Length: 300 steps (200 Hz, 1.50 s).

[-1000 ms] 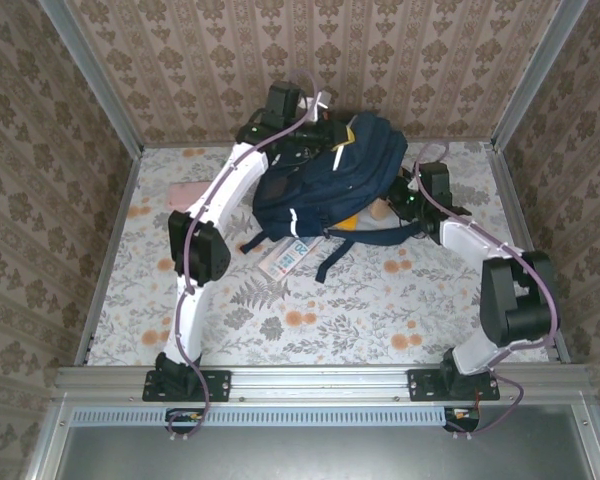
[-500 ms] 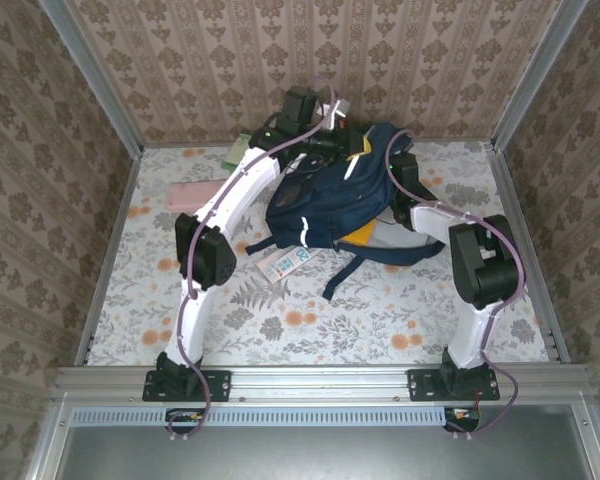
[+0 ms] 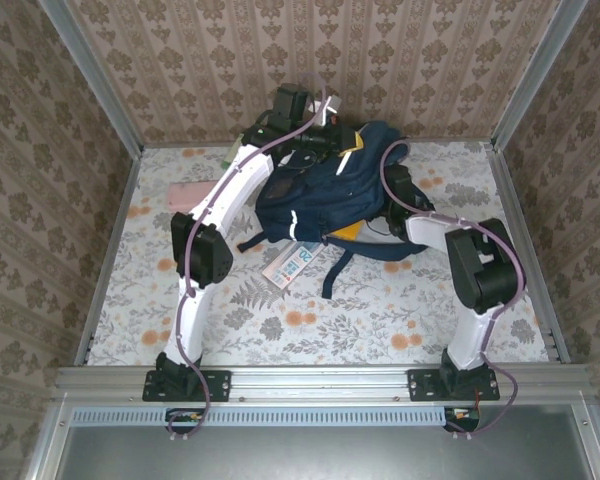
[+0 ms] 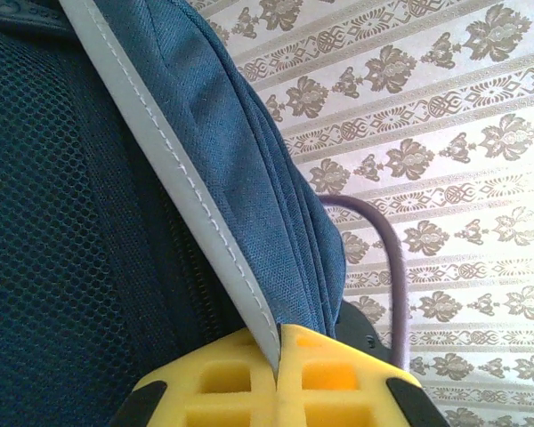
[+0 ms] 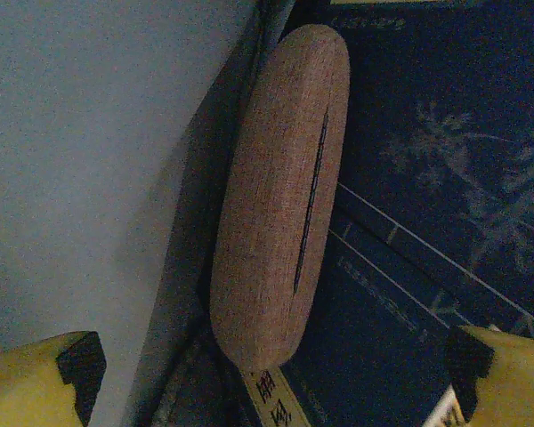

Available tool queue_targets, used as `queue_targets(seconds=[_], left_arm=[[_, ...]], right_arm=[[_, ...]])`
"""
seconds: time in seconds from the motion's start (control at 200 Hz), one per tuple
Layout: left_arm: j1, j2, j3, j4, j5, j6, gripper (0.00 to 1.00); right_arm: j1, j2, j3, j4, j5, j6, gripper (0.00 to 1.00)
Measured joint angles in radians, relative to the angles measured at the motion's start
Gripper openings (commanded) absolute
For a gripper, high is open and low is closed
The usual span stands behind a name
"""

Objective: Pack the student bag

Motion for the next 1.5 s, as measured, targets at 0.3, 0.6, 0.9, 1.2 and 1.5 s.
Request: queue_targets(seconds=[0.3, 0.6, 0.9, 1.2, 1.5], left_arm=[[0.016, 0.0, 0.0, -0.002, 0.007, 0.005, 0.0], [0.006, 0.001, 0.0, -0.045, -0.004, 0.068, 0.08], [-0.05, -0.066, -0.147, -0.103, -0.084, 0.177, 0.5], [0.08, -0.647, -0.903, -0.037, -0.319, 0.109, 0.57], [0.158, -0.971, -1.515, 0.049, -0.464, -0.166, 0.58]], right_arm=[[-0.04, -0.301, -0.098, -0.282, 0.168, -0.168, 1.0], [-0.054, -0.645, -0.242, -0.606, 0.554, -0.212, 0.99], [0.09, -1.009, -0.261, -0.696, 0.78, -0.378, 0.94], [0.223, -0.841, -0.229, -0.706, 0.696, -0.503, 0.95], [0.262, -0.744, -0.229, -0.69, 0.629, -0.509, 0.95]])
